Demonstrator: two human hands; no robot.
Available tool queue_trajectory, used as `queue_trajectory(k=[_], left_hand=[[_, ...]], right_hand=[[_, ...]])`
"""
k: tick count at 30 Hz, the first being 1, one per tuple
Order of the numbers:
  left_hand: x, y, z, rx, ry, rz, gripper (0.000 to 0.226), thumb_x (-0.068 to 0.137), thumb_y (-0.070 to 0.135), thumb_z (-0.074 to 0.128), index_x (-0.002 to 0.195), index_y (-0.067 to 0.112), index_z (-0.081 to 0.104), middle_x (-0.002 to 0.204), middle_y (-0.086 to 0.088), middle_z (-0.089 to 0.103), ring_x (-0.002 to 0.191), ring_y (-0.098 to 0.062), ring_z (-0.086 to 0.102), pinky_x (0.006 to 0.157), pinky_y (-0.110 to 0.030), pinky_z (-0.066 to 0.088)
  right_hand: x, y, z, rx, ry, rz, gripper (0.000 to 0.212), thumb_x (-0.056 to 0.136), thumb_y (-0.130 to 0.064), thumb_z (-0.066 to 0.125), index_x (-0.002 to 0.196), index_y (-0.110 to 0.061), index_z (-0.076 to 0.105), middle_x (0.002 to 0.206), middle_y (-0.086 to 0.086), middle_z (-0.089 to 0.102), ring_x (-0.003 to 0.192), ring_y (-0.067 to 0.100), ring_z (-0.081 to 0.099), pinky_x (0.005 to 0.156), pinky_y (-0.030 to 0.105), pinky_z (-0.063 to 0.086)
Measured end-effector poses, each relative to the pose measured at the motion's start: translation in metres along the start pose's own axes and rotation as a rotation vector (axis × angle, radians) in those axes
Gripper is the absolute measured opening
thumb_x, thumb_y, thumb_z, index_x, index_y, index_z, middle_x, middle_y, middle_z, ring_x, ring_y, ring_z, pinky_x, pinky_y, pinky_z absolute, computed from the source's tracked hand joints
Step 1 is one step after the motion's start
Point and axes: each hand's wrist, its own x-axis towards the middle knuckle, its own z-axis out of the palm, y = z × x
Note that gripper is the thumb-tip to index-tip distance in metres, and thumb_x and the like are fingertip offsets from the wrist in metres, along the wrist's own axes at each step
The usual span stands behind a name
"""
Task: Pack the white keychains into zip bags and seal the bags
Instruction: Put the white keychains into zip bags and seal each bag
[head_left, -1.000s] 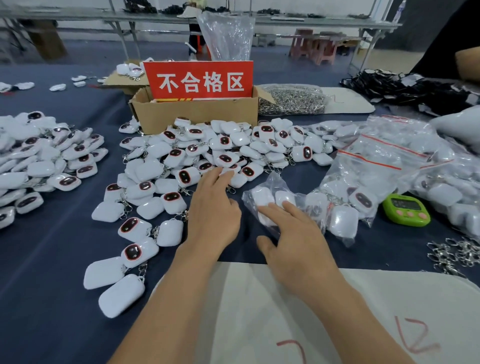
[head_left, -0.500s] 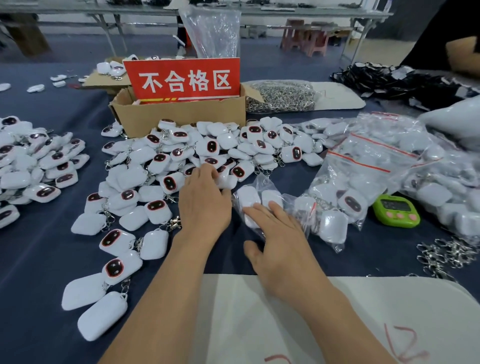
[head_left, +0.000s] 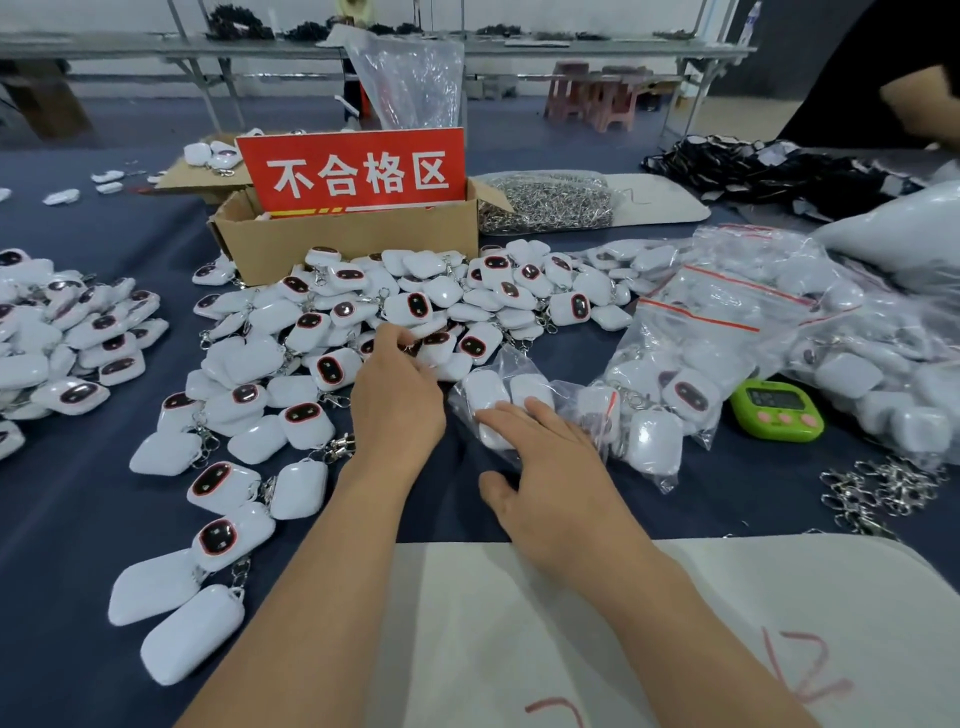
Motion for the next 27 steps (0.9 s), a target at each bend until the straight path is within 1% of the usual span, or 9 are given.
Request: queue_trajectory(k=[3, 6, 8, 11, 14, 18, 21, 24, 27], left_hand=[[-0.002, 0.005, -0.001, -0.016, -0.006, -0.038, 0.03, 0.095, 0.006, 0.054, 0.121, 0.02, 0.049, 0.096, -0.002, 0.067, 0.09, -0.024, 0.062, 0.079, -0.041, 0.049], [-0.008, 0.014, -0.002, -0.109, 0.039, -0.08, 0.034, 0.09, 0.003, 0.049, 0.117, 0.023, 0.053, 0.089, 0.006, 0.061, 0.083, -0.016, 0.058, 0.072, -0.034, 0.042], [-0.013, 0.019, -0.003, -0.215, 0.075, -0.111, 0.037, 0.086, 0.002, 0.046, 0.111, 0.028, 0.056, 0.081, 0.01, 0.057, 0.077, -0.009, 0.056, 0.065, -0.03, 0.039], [-0.016, 0.027, -0.006, -0.369, 0.138, -0.119, 0.04, 0.084, 0.005, 0.045, 0.099, 0.039, 0.058, 0.073, 0.008, 0.061, 0.065, -0.006, 0.057, 0.058, -0.025, 0.039], [-0.022, 0.036, -0.01, -0.457, 0.166, -0.018, 0.036, 0.087, 0.006, 0.052, 0.096, 0.04, 0.06, 0.072, 0.009, 0.064, 0.063, -0.007, 0.059, 0.058, -0.022, 0.045], [-0.04, 0.05, -0.019, -0.64, 0.13, 0.108, 0.033, 0.086, 0.002, 0.058, 0.095, 0.033, 0.066, 0.07, 0.012, 0.064, 0.063, -0.008, 0.06, 0.058, -0.019, 0.048], [-0.063, 0.058, -0.027, -0.697, 0.071, 0.154, 0.034, 0.083, 0.002, 0.063, 0.088, 0.036, 0.067, 0.072, 0.012, 0.068, 0.065, -0.008, 0.064, 0.063, -0.019, 0.052], [-0.085, 0.052, -0.033, -0.599, -0.101, 0.214, 0.03, 0.077, 0.008, 0.068, 0.084, 0.037, 0.072, 0.074, 0.009, 0.072, 0.069, -0.014, 0.071, 0.068, -0.027, 0.057], [-0.095, 0.044, -0.041, -0.575, -0.267, 0.139, 0.022, 0.074, 0.015, 0.072, 0.086, 0.033, 0.076, 0.071, 0.0, 0.074, 0.067, -0.018, 0.072, 0.068, -0.034, 0.061]], right_hand=[[0.001, 0.003, -0.002, 0.001, -0.009, -0.002, 0.058, 0.098, -0.029, 0.058, 0.153, -0.034, 0.044, 0.162, -0.017, 0.037, 0.155, 0.008, 0.014, 0.123, 0.024, 0.003], [-0.001, 0.005, -0.002, 0.001, -0.015, 0.006, 0.056, 0.098, -0.029, 0.059, 0.152, -0.033, 0.045, 0.16, -0.018, 0.039, 0.154, 0.008, 0.016, 0.121, 0.023, 0.005], [-0.002, 0.002, -0.002, 0.049, 0.018, 0.012, 0.048, 0.097, -0.031, 0.062, 0.144, -0.033, 0.055, 0.149, -0.019, 0.05, 0.148, 0.008, 0.029, 0.118, 0.022, 0.016], [-0.004, -0.005, -0.009, 0.273, 0.252, 0.004, 0.013, 0.093, -0.034, 0.064, 0.101, -0.029, 0.074, 0.102, -0.015, 0.068, 0.1, 0.004, 0.059, 0.087, 0.009, 0.038], [-0.008, -0.007, -0.014, 0.471, 0.338, 0.024, 0.03, 0.091, -0.042, 0.059, 0.075, -0.017, 0.064, 0.061, -0.001, 0.058, 0.055, 0.005, 0.049, 0.058, 0.026, 0.043], [-0.012, -0.015, -0.02, 0.885, 0.123, 0.234, 0.031, 0.098, -0.04, 0.06, 0.082, -0.019, 0.074, 0.076, 0.007, 0.073, 0.054, 0.02, 0.065, 0.053, 0.031, 0.053], [-0.011, -0.018, -0.029, 1.174, 0.121, 0.354, 0.032, 0.104, -0.036, 0.059, 0.091, -0.011, 0.075, 0.084, 0.014, 0.076, 0.06, 0.026, 0.066, 0.053, 0.031, 0.055], [-0.014, -0.014, -0.034, 1.193, 0.185, 0.357, 0.031, 0.103, -0.024, 0.059, 0.083, -0.006, 0.075, 0.076, 0.015, 0.073, 0.056, 0.021, 0.06, 0.048, 0.026, 0.049], [-0.016, -0.011, -0.039, 1.146, 0.162, 0.359, 0.03, 0.1, -0.014, 0.059, 0.074, -0.011, 0.072, 0.062, 0.012, 0.066, 0.049, 0.017, 0.051, 0.043, 0.023, 0.038]])
